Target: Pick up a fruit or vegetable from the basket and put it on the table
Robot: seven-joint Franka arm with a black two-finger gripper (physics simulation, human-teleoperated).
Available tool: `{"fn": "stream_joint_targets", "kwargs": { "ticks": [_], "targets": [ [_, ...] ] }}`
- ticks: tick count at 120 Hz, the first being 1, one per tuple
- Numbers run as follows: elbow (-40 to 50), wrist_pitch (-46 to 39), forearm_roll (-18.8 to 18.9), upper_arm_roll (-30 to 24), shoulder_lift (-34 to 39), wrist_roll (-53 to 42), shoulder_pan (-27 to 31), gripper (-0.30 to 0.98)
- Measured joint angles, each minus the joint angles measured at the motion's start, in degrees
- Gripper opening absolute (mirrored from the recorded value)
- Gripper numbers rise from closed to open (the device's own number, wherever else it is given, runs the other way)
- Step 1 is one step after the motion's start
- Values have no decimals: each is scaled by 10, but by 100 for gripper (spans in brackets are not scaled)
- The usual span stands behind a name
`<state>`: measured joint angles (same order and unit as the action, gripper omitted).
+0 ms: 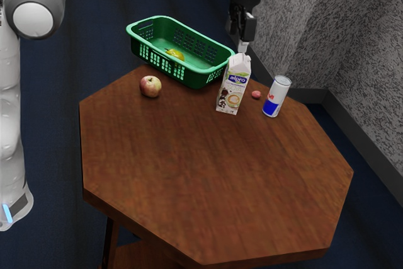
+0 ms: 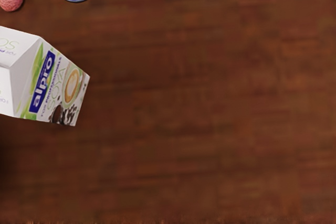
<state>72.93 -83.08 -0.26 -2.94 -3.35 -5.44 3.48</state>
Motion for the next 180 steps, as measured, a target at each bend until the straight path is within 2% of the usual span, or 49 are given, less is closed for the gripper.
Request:
{"fn": "stream_joint_targets", "kwargs": {
  "ticks": [18, 36, 50, 71, 80, 90, 101, 121, 144, 180],
  "targets": [
    [0, 14, 2, 2, -14, 0, -13, 68],
    [-3, 27, 21, 4, -23, 0, 21, 68],
    [-10, 39, 31, 10, -3, 0, 27, 69],
    [-9, 54, 35, 95, 3, -2, 17, 68],
    [-7, 53, 35, 133, -9, -3, 37, 68],
    [-6, 38, 34, 149, -29, -5, 74, 69],
    [-6, 14, 28, 151, -56, -9, 100, 69],
    [-4, -27, 10, 153, -101, -19, 108, 68],
    [14, -54, -13, 155, -133, -25, 167, 69],
    [14, -95, -33, 155, -190, -29, 192, 68]
  ]
}}
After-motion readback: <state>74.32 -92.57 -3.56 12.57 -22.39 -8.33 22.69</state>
